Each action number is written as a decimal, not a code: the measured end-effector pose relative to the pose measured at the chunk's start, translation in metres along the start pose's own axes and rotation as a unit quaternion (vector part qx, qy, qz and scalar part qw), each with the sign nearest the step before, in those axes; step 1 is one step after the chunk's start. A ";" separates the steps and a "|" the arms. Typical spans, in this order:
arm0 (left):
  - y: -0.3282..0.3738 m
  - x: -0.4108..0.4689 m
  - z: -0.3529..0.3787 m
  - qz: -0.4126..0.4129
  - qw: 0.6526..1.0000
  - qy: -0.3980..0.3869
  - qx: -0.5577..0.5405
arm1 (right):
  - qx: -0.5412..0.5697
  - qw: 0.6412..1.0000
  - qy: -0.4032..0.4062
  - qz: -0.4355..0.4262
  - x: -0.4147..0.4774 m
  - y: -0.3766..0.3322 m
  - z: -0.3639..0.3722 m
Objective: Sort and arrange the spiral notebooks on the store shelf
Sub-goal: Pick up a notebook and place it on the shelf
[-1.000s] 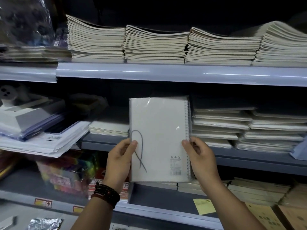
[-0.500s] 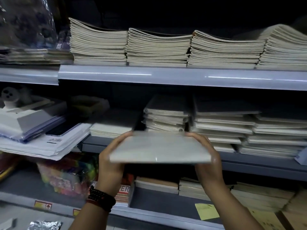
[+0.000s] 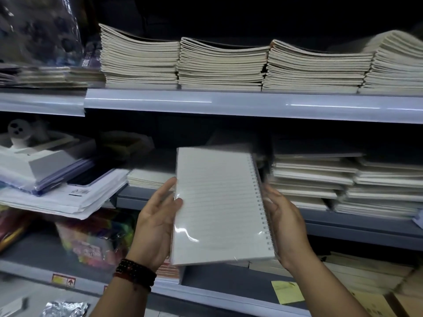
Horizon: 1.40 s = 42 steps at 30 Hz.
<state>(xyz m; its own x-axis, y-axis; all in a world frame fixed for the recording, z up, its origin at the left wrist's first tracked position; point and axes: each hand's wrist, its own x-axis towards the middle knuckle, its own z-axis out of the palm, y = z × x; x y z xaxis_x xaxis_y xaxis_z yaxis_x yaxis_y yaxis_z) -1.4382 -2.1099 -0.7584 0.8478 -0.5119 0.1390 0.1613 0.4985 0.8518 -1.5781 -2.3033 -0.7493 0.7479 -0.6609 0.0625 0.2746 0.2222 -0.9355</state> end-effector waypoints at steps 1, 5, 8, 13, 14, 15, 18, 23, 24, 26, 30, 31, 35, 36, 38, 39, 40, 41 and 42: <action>0.000 0.000 -0.001 -0.006 1.000 -0.001 0.001 | 0.005 1.000 -0.022 0.019 -0.001 -0.001 0.001; 0.000 -0.001 -0.008 -0.047 0.997 -0.051 -0.017 | 0.039 0.998 -0.042 0.035 -0.004 0.001 0.001; -0.001 -0.002 -0.013 -0.097 0.982 -0.095 -0.129 | 0.085 0.995 -0.029 0.031 -0.002 0.005 0.003; -0.015 -0.001 -0.013 -0.133 0.954 -0.144 -0.227 | 0.121 0.991 -0.052 0.016 0.002 0.006 0.002; -0.015 0.000 -0.009 -0.137 0.959 -0.133 -0.212 | 0.124 0.990 -0.057 0.017 0.002 0.006 0.003; -0.019 0.001 -0.004 -0.132 0.968 -0.112 -0.182 | 0.126 0.990 -0.062 0.017 0.002 0.006 0.004; -0.026 0.005 0.009 -0.094 0.986 -0.069 -0.119 | 0.101 0.991 -0.081 0.024 0.002 0.008 0.008; -0.015 0.010 -0.004 -0.108 0.990 0.010 -0.088 | 0.104 0.990 -0.097 0.027 0.007 0.000 0.007; -0.011 0.011 -0.008 -0.115 0.990 0.014 -0.081 | 0.109 0.990 -0.086 0.024 0.009 -0.002 0.006; -0.006 0.011 -0.016 -0.127 0.990 0.009 -0.064 | 0.095 0.993 -0.070 0.026 0.011 -0.004 0.003; 0.004 0.009 -0.024 -0.154 0.985 -0.020 -0.071 | 0.107 0.992 -0.056 0.032 0.010 0.002 0.005; 0.006 0.009 -0.025 -0.154 0.984 -0.031 -0.083 | 0.129 0.990 -0.055 0.029 0.009 0.003 0.007; 0.001 0.011 -0.027 -0.127 0.988 -0.029 -0.086 | 0.200 0.976 -0.081 0.020 0.008 0.006 0.017; -0.001 0.012 -0.028 -0.112 0.990 -0.013 -0.080 | 0.206 0.973 -0.097 0.027 0.007 0.008 0.019; -0.002 0.016 -0.034 -0.098 0.992 0.009 -0.075 | 0.196 0.972 -0.115 0.055 0.008 0.008 0.019; -0.001 0.018 -0.038 -0.096 0.992 0.017 -0.075 | 0.180 0.975 -0.110 0.068 0.010 0.007 0.018; 0.001 0.019 -0.043 -0.095 0.993 0.020 -0.073 | 0.160 0.980 -0.094 0.078 0.011 0.005 0.016; 0.003 0.020 -0.047 -0.095 0.993 0.018 -0.070 | 0.135 0.984 -0.075 0.084 0.011 0.004 0.014; 0.006 0.020 -0.051 -0.097 0.993 0.018 -0.060 | 0.106 0.989 -0.057 0.088 0.012 0.004 0.012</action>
<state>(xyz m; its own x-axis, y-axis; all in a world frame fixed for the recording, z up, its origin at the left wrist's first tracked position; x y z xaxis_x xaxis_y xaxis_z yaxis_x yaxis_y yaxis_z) -1.3945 -2.0818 -0.7764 0.8117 -0.5826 -0.0409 0.3805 0.4745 0.7938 -1.5606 -2.3014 -0.7478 0.8548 -0.5170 -0.0451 0.2456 0.4794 -0.8425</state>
